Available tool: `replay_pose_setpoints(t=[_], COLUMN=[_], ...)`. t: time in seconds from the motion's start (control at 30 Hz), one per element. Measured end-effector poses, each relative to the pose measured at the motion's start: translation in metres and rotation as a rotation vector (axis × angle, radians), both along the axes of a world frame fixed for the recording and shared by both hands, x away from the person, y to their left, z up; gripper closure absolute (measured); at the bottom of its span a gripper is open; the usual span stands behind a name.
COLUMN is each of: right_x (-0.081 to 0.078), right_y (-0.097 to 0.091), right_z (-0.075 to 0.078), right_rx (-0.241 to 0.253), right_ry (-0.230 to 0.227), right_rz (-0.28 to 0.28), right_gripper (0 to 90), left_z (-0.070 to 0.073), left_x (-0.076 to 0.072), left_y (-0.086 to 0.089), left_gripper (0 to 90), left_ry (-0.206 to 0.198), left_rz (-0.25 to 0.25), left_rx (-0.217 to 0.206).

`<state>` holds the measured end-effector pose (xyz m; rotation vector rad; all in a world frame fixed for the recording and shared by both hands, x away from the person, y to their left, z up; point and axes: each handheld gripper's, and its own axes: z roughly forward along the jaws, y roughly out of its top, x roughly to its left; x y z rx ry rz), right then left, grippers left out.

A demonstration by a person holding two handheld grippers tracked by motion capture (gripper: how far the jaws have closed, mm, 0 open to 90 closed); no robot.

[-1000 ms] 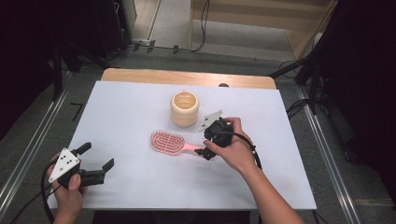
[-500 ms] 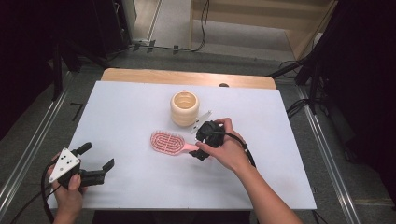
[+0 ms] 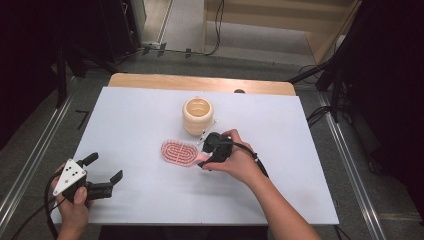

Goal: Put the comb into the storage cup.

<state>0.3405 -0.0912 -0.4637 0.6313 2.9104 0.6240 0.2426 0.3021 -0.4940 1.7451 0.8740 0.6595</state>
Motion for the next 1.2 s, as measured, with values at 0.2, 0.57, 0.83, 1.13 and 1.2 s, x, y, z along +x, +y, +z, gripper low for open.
replay_pose_setpoints(t=[0.2, 0.57, 0.83, 1.13, 1.2], right_x=[0.002, 0.007, 0.008, 0.008, 0.008], right_y=[0.005, 0.011, 0.015, 0.015, 0.015], right_z=[-0.006, -0.012, -0.017, -0.018, -0.018], right_rx=[-0.029, -0.061, -0.066, -0.067, -0.067], right_ry=[-0.020, -0.002, -0.006, -0.021, -0.022], right_rz=[0.005, 0.004, 0.006, 0.038, 0.038], right_gripper=[49.5, 57.5, 63.8, 67.3, 67.3], left_z=[0.000, 0.000, 0.000, 0.000, 0.000], left_x=[0.000, 0.000, 0.000, 0.001, 0.001], left_y=[0.000, 0.000, 0.000, 0.000, 0.000], left_gripper=[0.0, 0.0, 0.0, 0.0, 0.0], left_ry=[0.000, 0.002, 0.002, 0.002, 0.003], left_rz=[-0.001, 0.001, 0.001, 0.001, 0.002], left_rx=[0.002, -0.002, -0.004, -0.003, -0.003])
